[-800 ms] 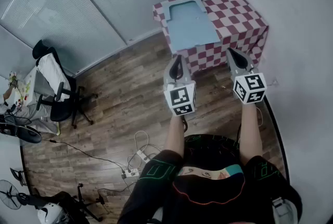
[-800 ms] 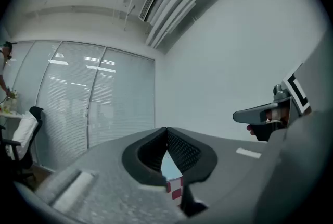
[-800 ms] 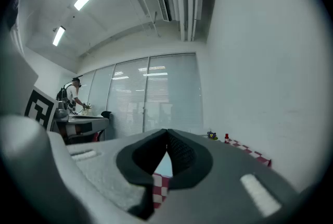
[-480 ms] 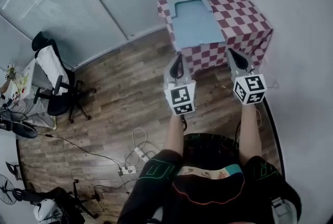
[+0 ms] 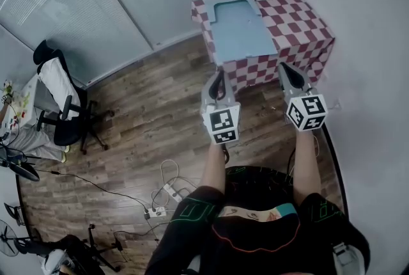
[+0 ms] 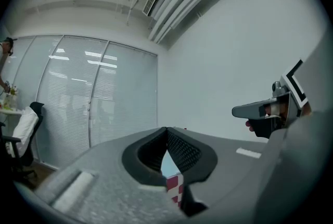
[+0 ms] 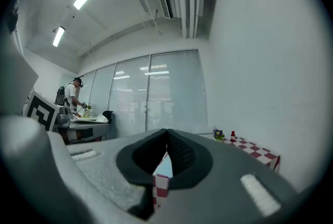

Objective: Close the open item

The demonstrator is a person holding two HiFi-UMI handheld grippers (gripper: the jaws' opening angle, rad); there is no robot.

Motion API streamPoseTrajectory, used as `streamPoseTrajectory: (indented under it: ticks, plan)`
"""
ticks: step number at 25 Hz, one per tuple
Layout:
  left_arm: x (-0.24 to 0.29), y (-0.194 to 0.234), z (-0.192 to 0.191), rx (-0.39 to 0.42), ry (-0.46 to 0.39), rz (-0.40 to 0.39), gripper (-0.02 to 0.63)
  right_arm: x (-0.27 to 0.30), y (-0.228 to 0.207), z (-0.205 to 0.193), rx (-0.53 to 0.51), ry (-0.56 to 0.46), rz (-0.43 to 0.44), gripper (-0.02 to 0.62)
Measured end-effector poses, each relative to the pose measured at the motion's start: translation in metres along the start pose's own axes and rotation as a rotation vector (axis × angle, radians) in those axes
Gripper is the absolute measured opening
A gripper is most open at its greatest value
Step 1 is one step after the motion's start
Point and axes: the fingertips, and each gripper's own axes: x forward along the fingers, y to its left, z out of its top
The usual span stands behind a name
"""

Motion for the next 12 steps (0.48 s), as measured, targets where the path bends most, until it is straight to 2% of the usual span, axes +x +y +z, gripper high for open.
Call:
streamPoseTrajectory:
  ticks: [6,12]
  plan:
    - [0.009,0.007,-0.014,-0.035,0.021,-0.022,0.009,0.009,0.007,-0.007,-0.030,0.039,0.002,0.003]
    - [0.016,-0.004,-0.025,-0.056,0.039,-0.073,0.009,0.007,-0.005,-0.015,-0.025,0.080,-0.030,0.002]
